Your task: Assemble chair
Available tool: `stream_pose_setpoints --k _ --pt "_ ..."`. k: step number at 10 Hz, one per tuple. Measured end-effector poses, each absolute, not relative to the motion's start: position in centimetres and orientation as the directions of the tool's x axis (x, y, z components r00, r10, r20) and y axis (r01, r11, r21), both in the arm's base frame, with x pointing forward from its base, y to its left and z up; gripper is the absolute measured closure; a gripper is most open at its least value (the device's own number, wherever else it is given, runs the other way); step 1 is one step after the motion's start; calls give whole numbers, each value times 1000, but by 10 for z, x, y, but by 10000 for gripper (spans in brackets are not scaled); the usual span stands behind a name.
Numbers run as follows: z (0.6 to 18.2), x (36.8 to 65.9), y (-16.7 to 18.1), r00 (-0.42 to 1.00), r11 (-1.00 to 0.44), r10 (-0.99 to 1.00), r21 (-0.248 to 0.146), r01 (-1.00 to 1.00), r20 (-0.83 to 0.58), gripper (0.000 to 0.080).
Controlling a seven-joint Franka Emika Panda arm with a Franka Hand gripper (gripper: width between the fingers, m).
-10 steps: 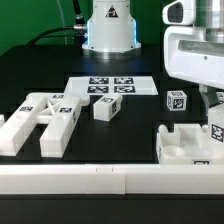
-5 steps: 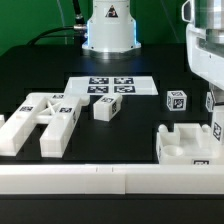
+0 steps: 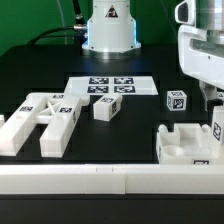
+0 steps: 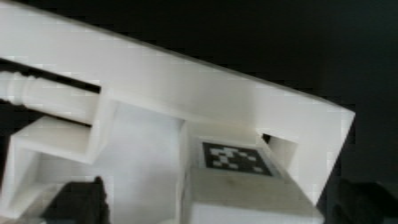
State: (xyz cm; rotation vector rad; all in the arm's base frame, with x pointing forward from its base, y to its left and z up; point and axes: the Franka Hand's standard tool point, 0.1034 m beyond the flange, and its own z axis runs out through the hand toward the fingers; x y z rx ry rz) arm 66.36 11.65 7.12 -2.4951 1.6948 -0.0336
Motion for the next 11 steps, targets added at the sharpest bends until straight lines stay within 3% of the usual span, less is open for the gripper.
stream_pose_setpoints --k 3,7,11 --pt "71 663 116 570 -563 -822 -122 -817 -23 150" --pt "71 661 120 881 -881 -472 -63 -468 48 150" --pt "72 662 119 989 -991 -134 -18 -133 64 150"
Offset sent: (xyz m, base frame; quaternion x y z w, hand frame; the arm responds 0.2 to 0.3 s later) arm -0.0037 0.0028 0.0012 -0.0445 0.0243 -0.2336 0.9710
